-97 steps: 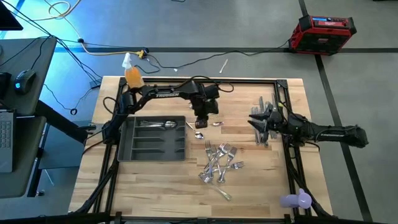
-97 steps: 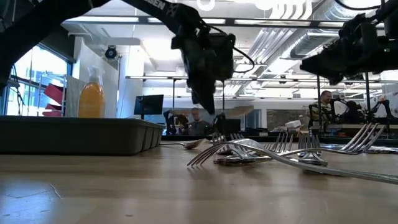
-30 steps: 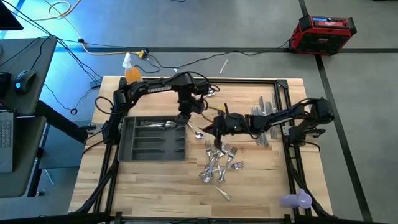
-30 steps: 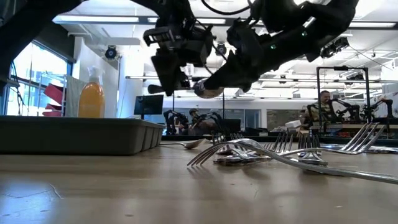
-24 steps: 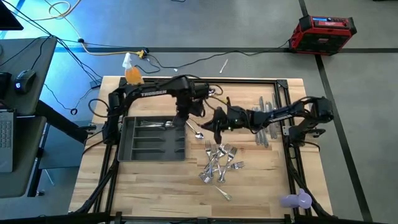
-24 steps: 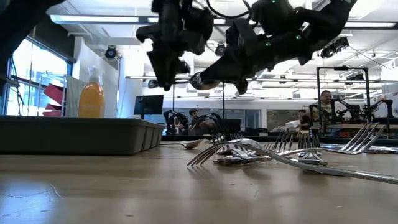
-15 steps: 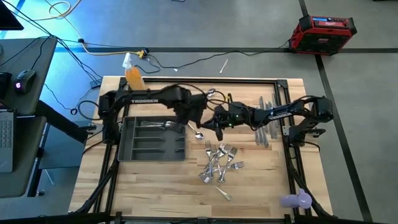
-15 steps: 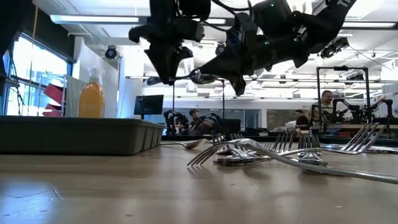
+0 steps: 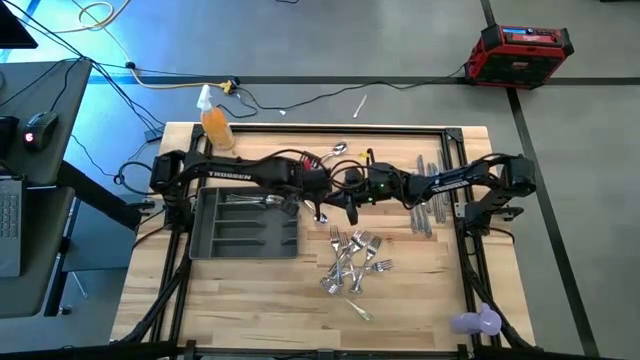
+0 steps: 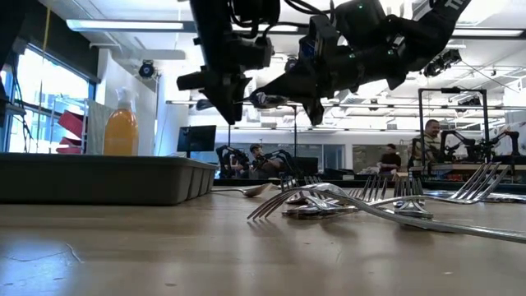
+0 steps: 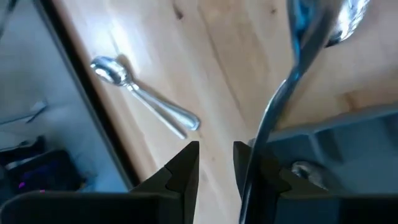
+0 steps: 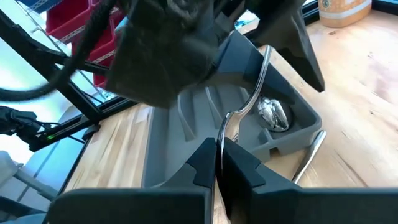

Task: Sort silverware
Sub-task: Put the silver spoon into the black silverware tray

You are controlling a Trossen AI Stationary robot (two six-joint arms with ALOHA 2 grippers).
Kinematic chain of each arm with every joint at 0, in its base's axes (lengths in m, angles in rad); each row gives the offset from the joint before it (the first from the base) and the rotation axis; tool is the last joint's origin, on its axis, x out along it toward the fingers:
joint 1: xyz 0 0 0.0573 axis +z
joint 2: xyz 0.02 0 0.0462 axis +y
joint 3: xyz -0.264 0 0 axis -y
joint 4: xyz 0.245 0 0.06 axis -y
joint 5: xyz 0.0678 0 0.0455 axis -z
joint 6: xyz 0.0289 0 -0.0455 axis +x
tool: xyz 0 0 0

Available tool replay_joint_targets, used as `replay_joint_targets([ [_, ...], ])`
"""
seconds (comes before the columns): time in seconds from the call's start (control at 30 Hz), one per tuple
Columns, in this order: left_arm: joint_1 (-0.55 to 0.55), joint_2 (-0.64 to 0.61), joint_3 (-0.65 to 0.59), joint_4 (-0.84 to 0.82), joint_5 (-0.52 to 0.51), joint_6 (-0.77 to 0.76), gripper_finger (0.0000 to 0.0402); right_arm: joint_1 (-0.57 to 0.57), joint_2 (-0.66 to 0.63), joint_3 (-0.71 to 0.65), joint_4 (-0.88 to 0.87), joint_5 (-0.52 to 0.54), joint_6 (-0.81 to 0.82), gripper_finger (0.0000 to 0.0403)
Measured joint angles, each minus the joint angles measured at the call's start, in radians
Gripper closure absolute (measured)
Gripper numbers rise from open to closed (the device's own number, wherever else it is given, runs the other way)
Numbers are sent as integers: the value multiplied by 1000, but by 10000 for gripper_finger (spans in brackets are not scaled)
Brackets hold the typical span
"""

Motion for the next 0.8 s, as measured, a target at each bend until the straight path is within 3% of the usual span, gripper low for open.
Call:
replay_joint_targets([
  [0.13,-3,0,-7,14,-66,-25,335,0,0,0,0,0,0,402],
  [0.3,-7,0,-7,12,-98,-35,393,0,0,0,0,0,3,402],
  [0.5,-36,0,-7,12,-131,-22,400,-1,0,1,-8,-18,14,402],
  [0.8,-26,-3,-7,21,-9,-12,396,-9,7,1,-2,-29,81,403],
])
